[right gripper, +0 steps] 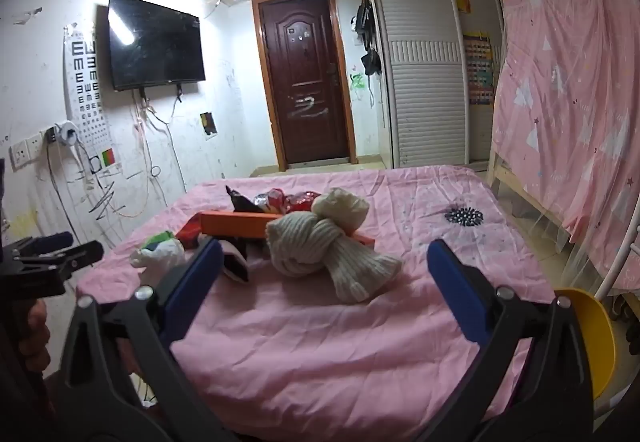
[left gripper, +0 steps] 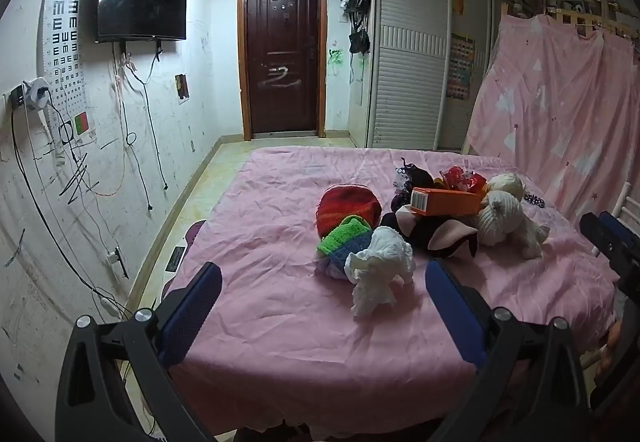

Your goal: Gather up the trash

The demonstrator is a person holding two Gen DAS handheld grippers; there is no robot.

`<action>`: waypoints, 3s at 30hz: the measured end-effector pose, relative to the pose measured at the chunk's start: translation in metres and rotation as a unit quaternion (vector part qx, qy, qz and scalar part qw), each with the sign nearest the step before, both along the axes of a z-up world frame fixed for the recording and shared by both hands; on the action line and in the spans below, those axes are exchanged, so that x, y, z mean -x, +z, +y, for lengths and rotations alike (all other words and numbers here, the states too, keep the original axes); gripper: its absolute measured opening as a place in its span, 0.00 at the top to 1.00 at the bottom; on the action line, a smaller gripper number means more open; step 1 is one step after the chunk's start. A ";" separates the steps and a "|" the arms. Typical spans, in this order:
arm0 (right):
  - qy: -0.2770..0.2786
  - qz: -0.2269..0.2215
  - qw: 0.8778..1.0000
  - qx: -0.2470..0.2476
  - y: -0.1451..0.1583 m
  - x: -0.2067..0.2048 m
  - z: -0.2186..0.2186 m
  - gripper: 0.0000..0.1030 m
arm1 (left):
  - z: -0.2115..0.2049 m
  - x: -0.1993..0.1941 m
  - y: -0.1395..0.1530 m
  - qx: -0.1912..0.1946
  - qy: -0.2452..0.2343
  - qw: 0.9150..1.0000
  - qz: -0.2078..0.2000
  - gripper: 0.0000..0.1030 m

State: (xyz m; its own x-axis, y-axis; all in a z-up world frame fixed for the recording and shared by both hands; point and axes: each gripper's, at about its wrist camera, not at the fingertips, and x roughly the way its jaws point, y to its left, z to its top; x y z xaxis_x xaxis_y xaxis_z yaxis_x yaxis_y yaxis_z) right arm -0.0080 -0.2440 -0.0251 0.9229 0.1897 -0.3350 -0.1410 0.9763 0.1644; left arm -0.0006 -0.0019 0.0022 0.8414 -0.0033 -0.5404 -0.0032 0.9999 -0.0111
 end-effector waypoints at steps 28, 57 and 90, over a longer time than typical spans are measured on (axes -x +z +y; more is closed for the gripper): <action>-0.001 0.001 1.000 0.005 0.001 0.001 0.001 0.04 | 0.001 -0.003 -0.007 -0.001 0.000 1.000 0.005 0.08; 0.000 0.000 1.000 0.009 0.001 0.001 0.002 0.04 | 0.003 -0.004 -0.007 -0.002 0.001 1.000 0.005 0.08; 0.003 0.010 1.000 0.011 -0.005 -0.001 0.003 0.04 | 0.003 -0.009 -0.014 0.003 -0.003 1.000 0.019 0.08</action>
